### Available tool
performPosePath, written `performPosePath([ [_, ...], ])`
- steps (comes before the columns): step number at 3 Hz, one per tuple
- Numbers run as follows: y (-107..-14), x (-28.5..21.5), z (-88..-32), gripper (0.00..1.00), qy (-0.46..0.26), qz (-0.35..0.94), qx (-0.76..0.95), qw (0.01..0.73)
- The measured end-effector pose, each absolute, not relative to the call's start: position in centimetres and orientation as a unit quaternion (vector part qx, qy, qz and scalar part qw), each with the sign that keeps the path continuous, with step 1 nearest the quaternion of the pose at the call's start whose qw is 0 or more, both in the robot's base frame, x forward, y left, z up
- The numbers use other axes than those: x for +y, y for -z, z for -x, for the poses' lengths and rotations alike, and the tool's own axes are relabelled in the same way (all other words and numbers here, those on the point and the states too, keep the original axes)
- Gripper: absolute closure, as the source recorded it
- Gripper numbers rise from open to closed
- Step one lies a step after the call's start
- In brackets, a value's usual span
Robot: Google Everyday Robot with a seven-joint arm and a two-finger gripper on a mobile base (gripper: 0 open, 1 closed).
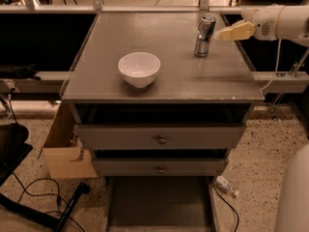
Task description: Place redbull can into bottom drawer
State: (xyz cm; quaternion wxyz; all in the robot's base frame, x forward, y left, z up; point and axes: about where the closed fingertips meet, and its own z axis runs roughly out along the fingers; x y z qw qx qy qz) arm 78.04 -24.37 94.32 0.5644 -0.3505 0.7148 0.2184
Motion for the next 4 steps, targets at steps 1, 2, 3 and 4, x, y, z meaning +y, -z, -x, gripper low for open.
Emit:
performPosePath([
  [1, -91.9, -22.5, -80.7, 0.0, -0.249, 0.342, 0.71, 0.563],
  [2, -90.4, -21.0, -82.0, 0.0, -0.282, 0.333, 0.693, 0.574],
  [3, -88.8, -18.7, -83.6, 0.18, -0.312, 0.326, 0.672, 0.588],
  [4, -88.4, -16.4, -84.6, 0.41, -0.335, 0.328, 0.649, 0.6],
])
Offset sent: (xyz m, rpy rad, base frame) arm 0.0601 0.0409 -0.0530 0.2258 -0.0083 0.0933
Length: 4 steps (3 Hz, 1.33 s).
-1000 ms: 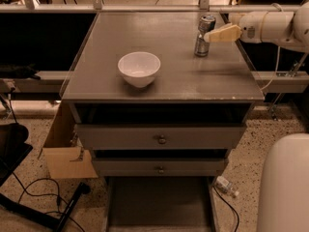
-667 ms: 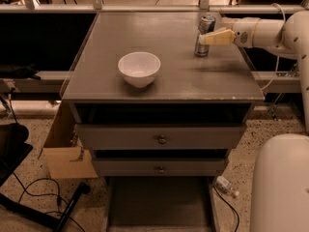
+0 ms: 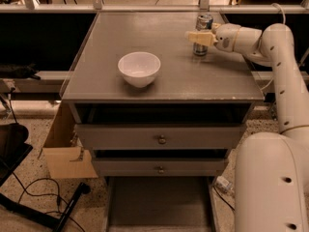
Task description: Place redbull can into bottom drawer
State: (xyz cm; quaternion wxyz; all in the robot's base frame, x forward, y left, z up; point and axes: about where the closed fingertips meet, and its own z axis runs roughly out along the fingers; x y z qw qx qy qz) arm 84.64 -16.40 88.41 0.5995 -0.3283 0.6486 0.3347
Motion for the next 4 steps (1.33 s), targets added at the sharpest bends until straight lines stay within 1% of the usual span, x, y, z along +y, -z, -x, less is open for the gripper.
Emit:
performPosePath([
  [2, -88.4, -16.3, -84.7, 0.88, -0.336, 0.328, 0.647, 0.601],
  [3, -88.5, -16.3, -84.7, 1.0, -0.336, 0.328, 0.647, 0.601],
  [4, -91.6, -15.6, -83.5, 1.0, -0.347, 0.341, 0.622, 0.614],
])
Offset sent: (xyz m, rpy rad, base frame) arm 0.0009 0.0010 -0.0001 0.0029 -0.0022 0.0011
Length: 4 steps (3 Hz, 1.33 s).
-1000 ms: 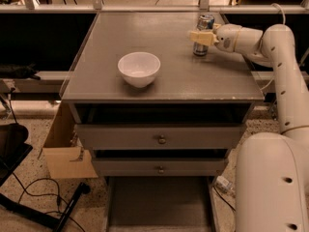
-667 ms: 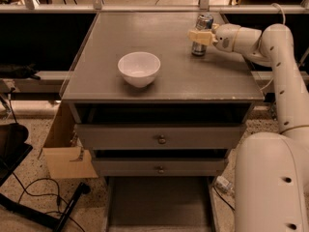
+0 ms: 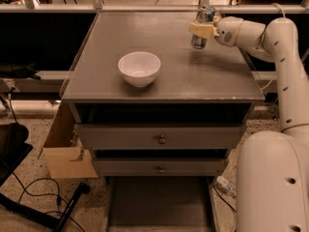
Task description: Place redbull can into bottom drawer
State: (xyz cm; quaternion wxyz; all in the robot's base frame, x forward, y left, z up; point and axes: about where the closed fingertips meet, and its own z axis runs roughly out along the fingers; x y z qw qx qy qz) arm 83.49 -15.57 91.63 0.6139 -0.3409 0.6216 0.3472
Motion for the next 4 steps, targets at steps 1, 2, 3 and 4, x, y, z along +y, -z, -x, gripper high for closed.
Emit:
performPosePath([
  [1, -96.1, -17.1, -80.9, 1.0, -0.337, 0.349, 0.603, 0.633],
  [2, -103.1, -20.6, -75.0, 1.0, -0.307, 0.346, 0.591, 0.66],
  [3, -110.4, -22.5, -67.9, 1.0, -0.273, 0.332, 0.572, 0.698],
  [4, -115.2, -21.8, -61.4, 1.0, -0.257, 0.315, 0.549, 0.731],
])
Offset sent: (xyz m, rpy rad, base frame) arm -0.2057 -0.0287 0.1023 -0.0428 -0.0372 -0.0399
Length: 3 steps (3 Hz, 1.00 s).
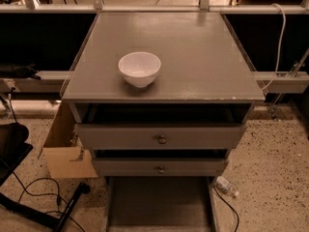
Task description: Place redbull can into bottom drawer
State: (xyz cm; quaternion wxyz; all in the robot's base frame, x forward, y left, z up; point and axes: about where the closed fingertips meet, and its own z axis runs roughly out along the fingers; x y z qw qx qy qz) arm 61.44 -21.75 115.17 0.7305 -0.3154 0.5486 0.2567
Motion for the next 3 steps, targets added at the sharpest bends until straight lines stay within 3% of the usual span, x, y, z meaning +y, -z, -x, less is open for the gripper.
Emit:
performPosePath([
  [2, -107.7, -21.5, -52.3, 1.0, -0.31, 0.276, 0.57, 0.71],
  [3, -99.2, -24.6, -48.3, 1.0, -0.315, 0.23, 0.617, 0.684],
])
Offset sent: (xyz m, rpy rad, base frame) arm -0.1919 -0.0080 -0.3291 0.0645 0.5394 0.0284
